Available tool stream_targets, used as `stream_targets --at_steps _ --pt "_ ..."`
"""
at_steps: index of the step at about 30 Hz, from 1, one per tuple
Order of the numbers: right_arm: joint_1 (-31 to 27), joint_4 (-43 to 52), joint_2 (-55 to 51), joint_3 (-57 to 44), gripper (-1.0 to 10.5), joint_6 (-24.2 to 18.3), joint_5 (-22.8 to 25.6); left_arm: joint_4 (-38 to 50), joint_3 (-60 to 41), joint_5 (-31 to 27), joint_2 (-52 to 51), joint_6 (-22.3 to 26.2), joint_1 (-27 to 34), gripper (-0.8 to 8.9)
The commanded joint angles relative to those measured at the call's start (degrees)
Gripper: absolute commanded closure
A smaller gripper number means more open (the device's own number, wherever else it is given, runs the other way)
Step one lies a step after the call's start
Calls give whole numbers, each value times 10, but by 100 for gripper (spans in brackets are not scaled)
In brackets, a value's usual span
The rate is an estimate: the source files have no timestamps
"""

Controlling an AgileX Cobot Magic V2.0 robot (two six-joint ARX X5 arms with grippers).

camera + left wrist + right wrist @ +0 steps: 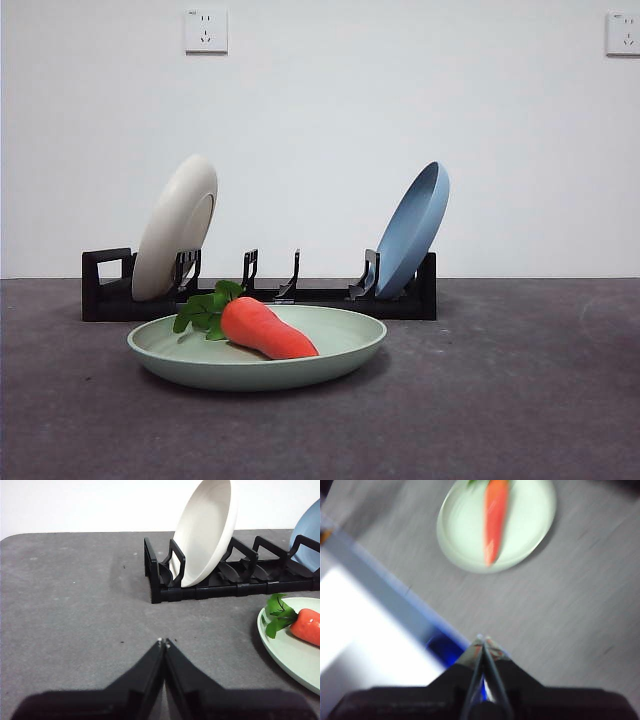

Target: Take the green plate from the plate rack,put the plate on the table,take the carrot from the table,put the carrot in the plate

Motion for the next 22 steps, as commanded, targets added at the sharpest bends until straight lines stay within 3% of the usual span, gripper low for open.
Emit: stream_targets --at_steps 1,6,11,16,22 --pt "-45 70 -29 -11 946 -28 -3 1 -8 -2 -2 -4 2 816" --pt "-174 229 -116 -101 946 -28 -76 1 -8 -2 -2 -4 2 816" --pt "-277 362 -216 -251 946 -29 -81 1 -8 -2 -2 -4 2 816" --pt "-326 499 -319 -409 946 -28 -78 1 -8 -2 -2 -4 2 816" --pt "-337 556 -408 -535 946 -26 -54 1 -8 -2 -2 -4 2 816"
